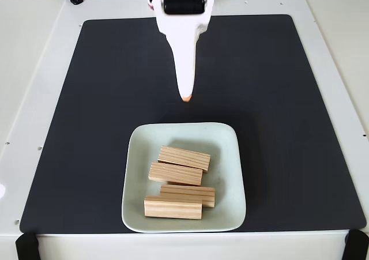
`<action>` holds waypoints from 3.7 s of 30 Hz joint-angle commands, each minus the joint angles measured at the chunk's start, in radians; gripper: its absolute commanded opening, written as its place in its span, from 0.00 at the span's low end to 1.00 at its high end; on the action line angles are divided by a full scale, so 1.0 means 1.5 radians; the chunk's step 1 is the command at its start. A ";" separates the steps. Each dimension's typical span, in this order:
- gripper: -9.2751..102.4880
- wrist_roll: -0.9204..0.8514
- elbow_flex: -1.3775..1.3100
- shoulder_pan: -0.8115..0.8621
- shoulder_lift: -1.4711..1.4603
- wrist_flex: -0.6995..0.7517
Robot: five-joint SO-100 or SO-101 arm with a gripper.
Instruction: Pick up the wooden block and place them on the plate.
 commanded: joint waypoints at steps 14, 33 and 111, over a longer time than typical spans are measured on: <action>0.08 -0.006 0.578 -0.015 0.847 -0.290; 0.08 0.089 0.940 0.027 1.176 0.139; 0.08 0.111 0.959 0.044 1.175 0.486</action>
